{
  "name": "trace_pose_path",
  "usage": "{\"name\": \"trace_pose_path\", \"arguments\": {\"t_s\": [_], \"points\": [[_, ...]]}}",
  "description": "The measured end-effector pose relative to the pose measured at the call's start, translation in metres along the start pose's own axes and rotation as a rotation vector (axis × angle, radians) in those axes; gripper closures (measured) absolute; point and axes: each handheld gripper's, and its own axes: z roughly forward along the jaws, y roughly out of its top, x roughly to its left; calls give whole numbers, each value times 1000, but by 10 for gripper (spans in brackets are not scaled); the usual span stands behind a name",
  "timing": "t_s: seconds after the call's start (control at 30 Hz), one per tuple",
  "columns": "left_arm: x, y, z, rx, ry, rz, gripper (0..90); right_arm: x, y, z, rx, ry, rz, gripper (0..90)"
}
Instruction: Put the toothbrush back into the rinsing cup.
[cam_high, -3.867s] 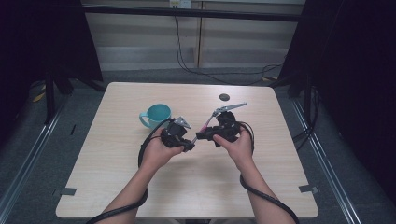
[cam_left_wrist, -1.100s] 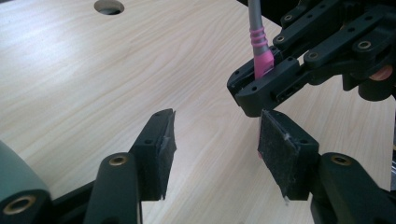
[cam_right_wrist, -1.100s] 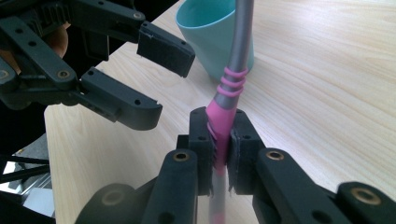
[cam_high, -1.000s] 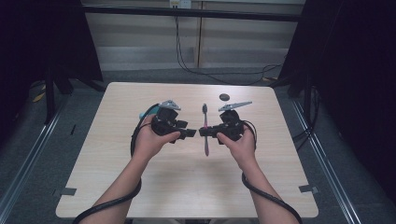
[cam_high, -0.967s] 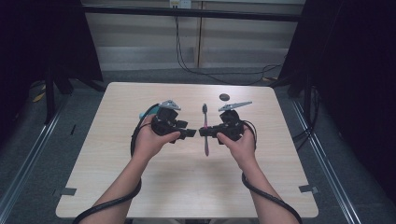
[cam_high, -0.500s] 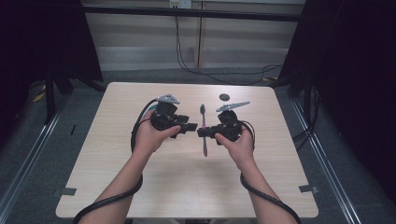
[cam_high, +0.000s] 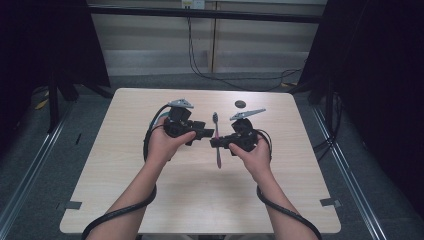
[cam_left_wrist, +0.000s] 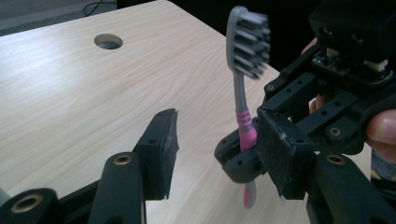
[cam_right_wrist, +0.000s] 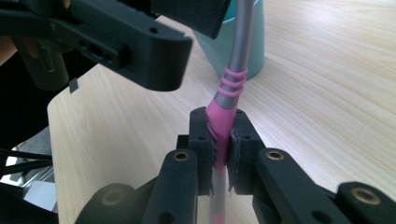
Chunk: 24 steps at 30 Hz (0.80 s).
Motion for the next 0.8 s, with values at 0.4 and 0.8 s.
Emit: {"name": "trace_pose_path", "arguments": {"t_s": [0.4, 0.8], "points": [[-1, 0, 5, -30, -23, -15, 569, 3, 0, 3, 4, 13, -2, 820], [-6, -2, 15, -52, -60, -44, 689, 6, 1, 2, -5, 26, -7, 820]]}}
